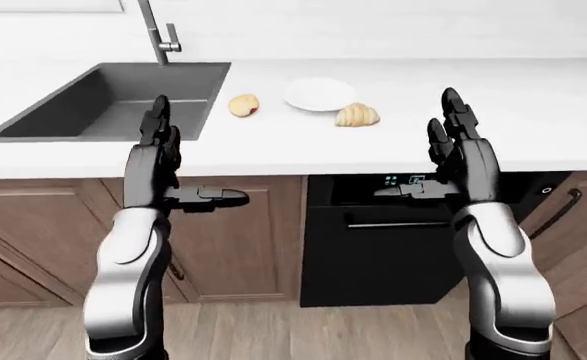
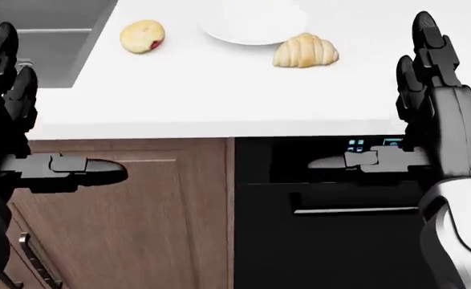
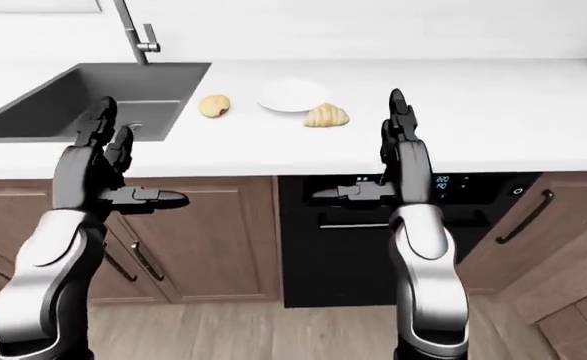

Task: Place the pastries on the plates.

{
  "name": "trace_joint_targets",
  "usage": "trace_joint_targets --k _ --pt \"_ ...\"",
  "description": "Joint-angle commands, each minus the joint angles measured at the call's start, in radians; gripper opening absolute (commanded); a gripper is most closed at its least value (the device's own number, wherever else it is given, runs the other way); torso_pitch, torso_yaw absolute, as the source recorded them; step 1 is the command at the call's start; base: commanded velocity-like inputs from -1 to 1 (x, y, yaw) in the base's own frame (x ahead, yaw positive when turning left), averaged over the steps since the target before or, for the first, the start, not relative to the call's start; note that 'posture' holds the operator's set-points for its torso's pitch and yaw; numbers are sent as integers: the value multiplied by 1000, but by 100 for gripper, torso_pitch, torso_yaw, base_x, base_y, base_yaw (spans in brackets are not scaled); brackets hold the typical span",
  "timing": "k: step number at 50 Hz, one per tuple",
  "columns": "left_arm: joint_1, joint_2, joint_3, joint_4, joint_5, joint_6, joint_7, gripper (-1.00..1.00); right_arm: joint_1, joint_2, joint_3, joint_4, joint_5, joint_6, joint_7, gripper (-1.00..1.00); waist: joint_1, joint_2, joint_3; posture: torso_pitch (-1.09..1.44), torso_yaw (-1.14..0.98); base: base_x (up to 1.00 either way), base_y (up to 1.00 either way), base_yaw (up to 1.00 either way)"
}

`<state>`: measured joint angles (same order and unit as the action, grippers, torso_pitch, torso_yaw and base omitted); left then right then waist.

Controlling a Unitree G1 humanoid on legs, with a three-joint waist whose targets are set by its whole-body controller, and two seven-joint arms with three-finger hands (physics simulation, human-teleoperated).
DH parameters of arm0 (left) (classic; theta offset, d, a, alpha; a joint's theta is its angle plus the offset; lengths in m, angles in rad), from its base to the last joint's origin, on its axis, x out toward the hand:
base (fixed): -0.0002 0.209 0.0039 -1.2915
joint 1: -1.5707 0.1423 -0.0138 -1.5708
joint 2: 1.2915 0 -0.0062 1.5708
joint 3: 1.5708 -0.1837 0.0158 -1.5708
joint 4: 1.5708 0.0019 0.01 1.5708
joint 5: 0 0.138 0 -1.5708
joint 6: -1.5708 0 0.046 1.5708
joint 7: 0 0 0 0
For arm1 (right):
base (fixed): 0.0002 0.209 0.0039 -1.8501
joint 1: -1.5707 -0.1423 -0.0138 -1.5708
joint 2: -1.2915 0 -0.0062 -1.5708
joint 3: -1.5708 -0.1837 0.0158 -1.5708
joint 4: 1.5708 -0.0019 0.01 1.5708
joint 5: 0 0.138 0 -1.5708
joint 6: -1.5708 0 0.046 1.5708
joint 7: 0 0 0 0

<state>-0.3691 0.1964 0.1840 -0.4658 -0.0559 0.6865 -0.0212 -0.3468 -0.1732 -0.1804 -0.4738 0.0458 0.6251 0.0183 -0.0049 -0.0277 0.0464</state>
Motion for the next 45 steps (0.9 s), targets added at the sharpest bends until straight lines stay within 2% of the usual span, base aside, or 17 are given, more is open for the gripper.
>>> trace_joint_targets --k 1,6,9,12,13,15,16,22,26,27,31,32,34,37,39,41,45 --pt "-29 17 24 -55 10 -45 10 100 -27 -6 7 -49 3 -31 6 100 5 5 -20 0 0 32 -23 0" --pt "-21 19 31 -48 9 -56 12 100 -20 -3 15 -49 -13 -34 13 100 5 27 -18 0 0 30 -12 0" --pt "-15 19 34 -54 6 -55 10 100 -20 -1 20 -52 -26 -34 18 100 7 34 -46 0 0 12 0 0" --pt "-13 21 36 -59 5 -52 10 100 -19 0 27 -54 -41 -34 26 100 6 84 -50 0 0 12 0 0" --pt "-10 21 36 -62 5 -52 9 100 -19 3 29 -51 -44 -37 29 100 8 54 -50 0 0 12 0 0" --pt "-8 21 37 -62 5 -52 8 100 -22 3 27 -50 -51 -36 32 100 10 84 -26 0 0 12 0 0" --pt "-7 21 35 -60 7 -52 7 100 -24 4 27 -52 -52 -34 33 100 15 84 -33 0 0 14 0 0" --pt "-4 21 35 -60 11 -54 3 100 -24 9 22 -63 -52 -24 33 100 23 42 -31 0 0 16 0 0" --pt "0 19 36 -60 13 -58 -1 100 -16 5 19 -76 -52 -17 32 100 17 -36 -43 0 0 3 0 0" --pt "3 19 37 -66 12 -56 -3 100 -19 7 14 -78 -47 -13 31 100 19 3 -46 0 0 9 0 0" --pt "17 21 45 -78 12 -56 -7 100 -15 8 11 -79 -41 -15 25 100 2 2 -38 0 0 15 0 0" --pt "20 19 45 -79 12 -57 -7 100 -12 7 9 -77 -41 -17 23 100 0 8 -15 0 0 5 0 0" --pt "23 19 47 -82 12 -56 -9 100 -8 8 5 -78 -43 -20 13 100 -5 14 -24 0 0 0 0 0" --pt "23 17 43 -81 14 -57 -9 100 -7 11 -1 -77 -32 -11 5 100 -13 64 -29 0 0 0 0 0" --pt "27 14 42 -77 17 -62 -8 100 -4 11 -4 -71 -21 -10 0 100 -6 56 -45 0 0 0 -22 0" --pt "31 12 39 -74 20 -67 -8 100 0 7 5 -64 -25 -23 0 100 3 97 -45 0 0 7 -46 0" --pt "36 12 45 -75 18 -70 -11 100 -1 10 6 -55 -20 -31 -4 100 31 75 -27 0 0 31 -40 0"
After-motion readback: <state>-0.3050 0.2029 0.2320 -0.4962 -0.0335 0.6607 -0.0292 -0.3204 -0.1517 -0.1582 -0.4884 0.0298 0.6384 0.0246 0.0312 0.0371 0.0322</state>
